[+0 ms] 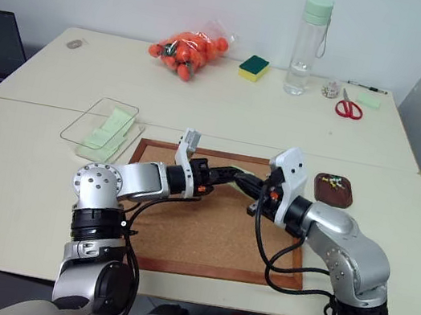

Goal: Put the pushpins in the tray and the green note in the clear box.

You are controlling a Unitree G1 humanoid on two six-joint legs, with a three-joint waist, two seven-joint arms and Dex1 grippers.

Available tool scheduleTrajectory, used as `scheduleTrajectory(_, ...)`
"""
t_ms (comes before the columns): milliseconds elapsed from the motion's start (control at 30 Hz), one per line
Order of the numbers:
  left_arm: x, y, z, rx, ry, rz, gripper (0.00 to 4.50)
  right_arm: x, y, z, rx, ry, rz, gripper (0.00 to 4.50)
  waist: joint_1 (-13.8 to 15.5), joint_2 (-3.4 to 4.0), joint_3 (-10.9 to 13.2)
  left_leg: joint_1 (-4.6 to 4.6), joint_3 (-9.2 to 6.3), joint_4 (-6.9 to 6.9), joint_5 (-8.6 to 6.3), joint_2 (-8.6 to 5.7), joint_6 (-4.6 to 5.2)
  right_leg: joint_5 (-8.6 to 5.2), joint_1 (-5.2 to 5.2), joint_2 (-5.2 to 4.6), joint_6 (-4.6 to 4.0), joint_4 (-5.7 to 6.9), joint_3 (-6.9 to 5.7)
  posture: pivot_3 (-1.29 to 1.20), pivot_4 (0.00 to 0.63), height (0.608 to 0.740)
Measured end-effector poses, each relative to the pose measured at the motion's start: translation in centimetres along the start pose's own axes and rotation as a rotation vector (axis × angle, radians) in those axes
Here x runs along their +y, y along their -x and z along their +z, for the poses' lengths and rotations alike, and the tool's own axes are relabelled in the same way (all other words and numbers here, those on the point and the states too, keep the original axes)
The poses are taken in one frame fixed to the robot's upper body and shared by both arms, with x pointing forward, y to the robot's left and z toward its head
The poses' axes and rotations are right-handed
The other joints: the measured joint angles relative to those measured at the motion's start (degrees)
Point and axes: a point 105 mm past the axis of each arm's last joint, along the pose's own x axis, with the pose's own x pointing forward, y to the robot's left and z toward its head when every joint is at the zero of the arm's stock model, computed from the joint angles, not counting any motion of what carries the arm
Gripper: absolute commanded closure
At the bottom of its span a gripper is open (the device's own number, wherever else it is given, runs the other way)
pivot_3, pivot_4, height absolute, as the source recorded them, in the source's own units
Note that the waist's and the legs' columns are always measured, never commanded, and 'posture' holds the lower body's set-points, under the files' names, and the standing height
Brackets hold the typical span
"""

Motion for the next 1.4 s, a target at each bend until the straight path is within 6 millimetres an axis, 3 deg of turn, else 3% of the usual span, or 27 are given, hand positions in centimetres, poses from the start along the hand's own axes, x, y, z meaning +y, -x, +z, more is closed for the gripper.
scheduleTrajectory(700, 0.4, 0.1, -0.1, -0.007, -0.002, 0.015, 4.48, -1.9, 0.7, 1.9, -0.075, -0.044, -0.127, 4.50, -0.01, 0.00, 0.00, -0.02, 0.01, -0.01, -0.01, -0.01, 0.02, 0.00, -0.02, -0.01, 0.01, -0.01, 0.00, 0.00, 0.150, 0.740)
scheduleTrajectory(800, 0.4, 0.2, -0.1, -0.008, -0.003, 0.015, 4.48, -3.4, 1.9, 2.2, -0.055, 0.022, -0.210, 4.50, 0.03, 0.00, 0.00, -0.06, 0.02, 0.01, -0.01, -0.04, 0.03, -0.01, -0.03, -0.01, 0.01, -0.01, 0.00, 0.00, 0.150, 0.740)
scheduleTrajectory(900, 0.7, 0.5, 0.0, -0.017, -0.008, 0.021, 4.48, -7.1, 4.8, 2.0, -0.029, 0.101, -0.400, 4.50, 0.30, 0.00, 0.00, -0.11, 0.02, 0.00, -0.01, -0.06, 0.03, -0.01, -0.03, -0.02, 0.02, -0.06, -0.02, 0.00, 0.150, 0.740)
scheduleTrajectory(933, 0.7, 0.8, 0.0, -0.022, -0.016, 0.022, 4.48, -8.7, 6.1, 1.0, 0.004, 0.107, -0.482, 4.50, 0.24, 0.00, 0.00, -0.12, 0.06, 0.00, -0.01, -0.05, 0.02, -0.01, -0.04, -0.02, 0.02, -0.08, 0.00, 0.00, 0.150, 0.740)
scheduleTrajectory(1167, 0.6, 1.0, -0.1, -0.018, -0.029, 0.018, 4.48, -14.9, 10.1, -4.3, 0.184, 0.097, -0.753, 4.50, -0.06, 0.00, 0.00, -0.13, 0.12, 0.00, 0.00, -0.01, 0.02, -0.01, -0.13, -0.01, 0.01, -0.01, 0.06, 0.00, 0.150, 0.740)
scheduleTrajectory(1333, 0.6, 1.1, 0.0, -0.019, -0.033, 0.023, 4.48, -16.5, 10.2, -5.9, 0.239, 0.087, -0.765, 4.50, -0.14, 0.00, 0.00, -0.14, 0.13, 0.00, 0.01, 0.02, 0.01, 0.00, -0.16, 0.04, 0.00, 0.02, 0.06, 0.00, 0.150, 0.740)
scheduleTrajectory(1400, 0.6, 1.1, 0.0, -0.019, -0.033, 0.022, 4.50, -16.7, 9.9, -5.8, 0.232, 0.091, -0.759, 4.03, -0.05, 0.00, 0.00, -0.16, 0.13, 0.02, 0.01, 0.01, 0.00, 0.01, -0.15, 0.03, -0.02, 0.00, 0.07, 0.00, 0.150, 0.740)
